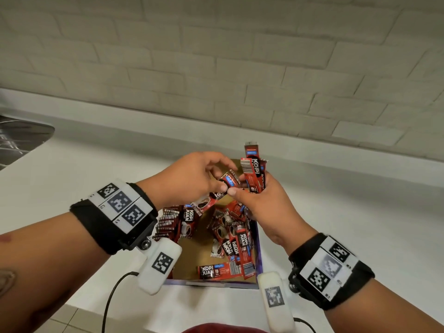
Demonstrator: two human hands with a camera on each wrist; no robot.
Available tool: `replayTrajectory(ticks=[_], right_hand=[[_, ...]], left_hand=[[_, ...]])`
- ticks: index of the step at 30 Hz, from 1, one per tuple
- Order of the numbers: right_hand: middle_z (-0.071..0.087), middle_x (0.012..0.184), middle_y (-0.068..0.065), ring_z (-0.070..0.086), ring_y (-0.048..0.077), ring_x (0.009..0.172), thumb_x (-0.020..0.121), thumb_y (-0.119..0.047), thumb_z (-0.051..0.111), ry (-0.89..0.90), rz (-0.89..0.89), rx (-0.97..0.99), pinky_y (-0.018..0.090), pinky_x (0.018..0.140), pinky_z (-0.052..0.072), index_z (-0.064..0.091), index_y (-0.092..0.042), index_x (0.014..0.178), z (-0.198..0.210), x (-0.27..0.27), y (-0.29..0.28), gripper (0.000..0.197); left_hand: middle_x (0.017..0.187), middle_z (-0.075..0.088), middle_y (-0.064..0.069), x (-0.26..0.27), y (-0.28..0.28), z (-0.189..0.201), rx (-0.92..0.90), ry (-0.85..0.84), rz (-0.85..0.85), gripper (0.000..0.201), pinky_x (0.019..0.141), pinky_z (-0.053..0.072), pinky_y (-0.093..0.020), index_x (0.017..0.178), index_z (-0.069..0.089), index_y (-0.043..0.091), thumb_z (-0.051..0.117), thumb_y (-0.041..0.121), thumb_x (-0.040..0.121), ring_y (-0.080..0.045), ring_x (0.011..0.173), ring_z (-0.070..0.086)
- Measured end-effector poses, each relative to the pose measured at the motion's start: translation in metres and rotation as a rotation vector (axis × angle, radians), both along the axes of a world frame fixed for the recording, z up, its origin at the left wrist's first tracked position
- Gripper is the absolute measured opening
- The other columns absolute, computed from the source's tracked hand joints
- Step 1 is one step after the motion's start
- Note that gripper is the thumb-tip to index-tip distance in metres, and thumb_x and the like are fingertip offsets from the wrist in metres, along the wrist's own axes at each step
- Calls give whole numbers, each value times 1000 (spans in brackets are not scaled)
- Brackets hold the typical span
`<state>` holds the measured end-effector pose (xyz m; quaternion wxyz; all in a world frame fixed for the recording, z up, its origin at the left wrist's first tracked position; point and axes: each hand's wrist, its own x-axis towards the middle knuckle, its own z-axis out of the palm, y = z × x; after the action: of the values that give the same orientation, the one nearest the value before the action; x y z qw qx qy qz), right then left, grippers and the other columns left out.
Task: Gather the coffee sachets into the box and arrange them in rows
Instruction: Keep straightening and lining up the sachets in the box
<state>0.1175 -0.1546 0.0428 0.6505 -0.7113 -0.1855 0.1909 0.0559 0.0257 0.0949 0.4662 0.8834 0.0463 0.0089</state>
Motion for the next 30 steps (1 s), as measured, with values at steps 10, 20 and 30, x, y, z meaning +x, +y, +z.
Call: replayTrajectory(ticks=[10,20,30], right_hand=[[78,107,-1,75,23,102,80,-25,86,136,62,-48,54,97,56,67,-26,117,-20,-3,13,42],[79,98,1,76,13,81,83,-26,85,155,37,-6,32,70,60,66,-21,114,-25,-4,11,37],[62,57,-8,49,6,44,96,-13,68,272,-77,-5,21,46,42,62,-10,106,-39,3,-7,12]], left_hand=[[67,65,0,0,10,-8,-356,-86,188,29,69,54,-33,96,54,13,75,-3,84,-16,67,67],[65,67,2,-6,38,-2,-193,-29,219,9,59,44,-22,81,73,10,81,12,81,-12,60,52],[82,68,17,6,53,-25,553,297,-59,6,67,43,-20,89,76,25,75,31,89,-2,81,63]])
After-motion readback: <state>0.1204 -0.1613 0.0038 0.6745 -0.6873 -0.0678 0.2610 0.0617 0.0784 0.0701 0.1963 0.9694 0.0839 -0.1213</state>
